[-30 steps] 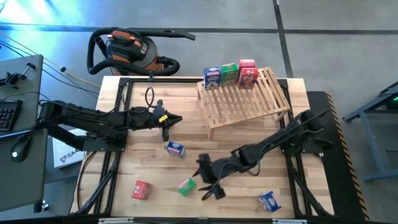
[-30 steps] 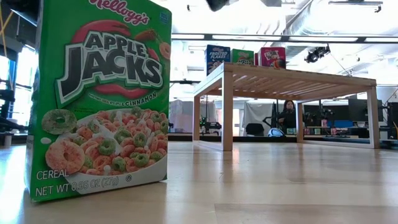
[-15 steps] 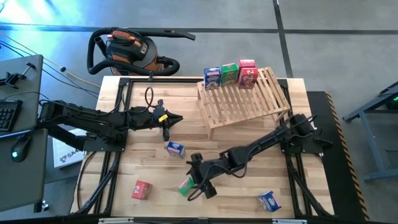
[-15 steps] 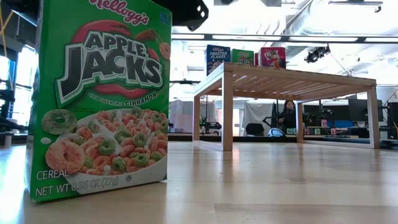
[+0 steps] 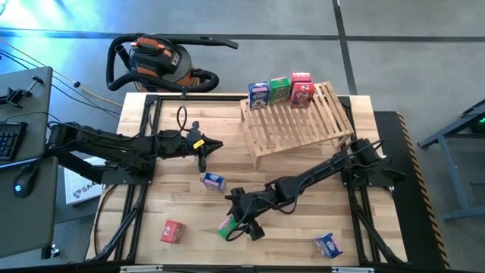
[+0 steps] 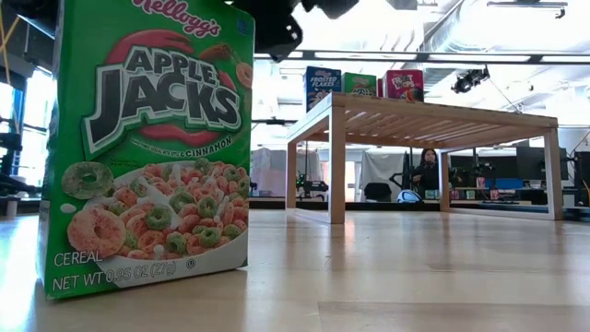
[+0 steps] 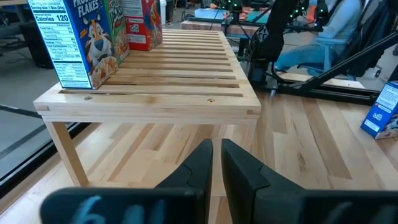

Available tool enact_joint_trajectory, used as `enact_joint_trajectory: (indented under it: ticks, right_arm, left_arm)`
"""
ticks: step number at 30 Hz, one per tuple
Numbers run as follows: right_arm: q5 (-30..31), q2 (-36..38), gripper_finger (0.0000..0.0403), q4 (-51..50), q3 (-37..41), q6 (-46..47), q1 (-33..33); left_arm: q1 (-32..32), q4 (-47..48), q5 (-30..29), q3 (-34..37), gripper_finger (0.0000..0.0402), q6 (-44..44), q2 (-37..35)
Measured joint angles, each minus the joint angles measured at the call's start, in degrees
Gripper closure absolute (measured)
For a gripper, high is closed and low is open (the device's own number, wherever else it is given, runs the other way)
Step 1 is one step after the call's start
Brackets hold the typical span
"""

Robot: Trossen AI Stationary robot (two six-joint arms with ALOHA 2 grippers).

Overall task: Stack cereal on shelf
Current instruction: Put the bottom green cereal box on the shelf aligned with the other green cereal box

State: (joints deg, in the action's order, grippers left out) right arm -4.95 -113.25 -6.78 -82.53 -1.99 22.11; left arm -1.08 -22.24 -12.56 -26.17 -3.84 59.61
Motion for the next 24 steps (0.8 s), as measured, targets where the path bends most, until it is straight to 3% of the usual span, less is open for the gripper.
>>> enact_joint_trajectory:
  ticks: [17, 24]
  right_arm:
    - [-2.2, -2.8, 0.0141, 3.2, 0.1, -2.3, 0.0]
    - [-3.2, -3.5, 0.0195, 3.2, 0.1, -1.4, 0.0]
  left_arm:
    - [0.5, 0.0, 0.0, 0.0, 0.0378, -0.4, 0.0]
    - [0.6, -0.1, 0.0, 0.0, 0.0378, -0.6, 0.0]
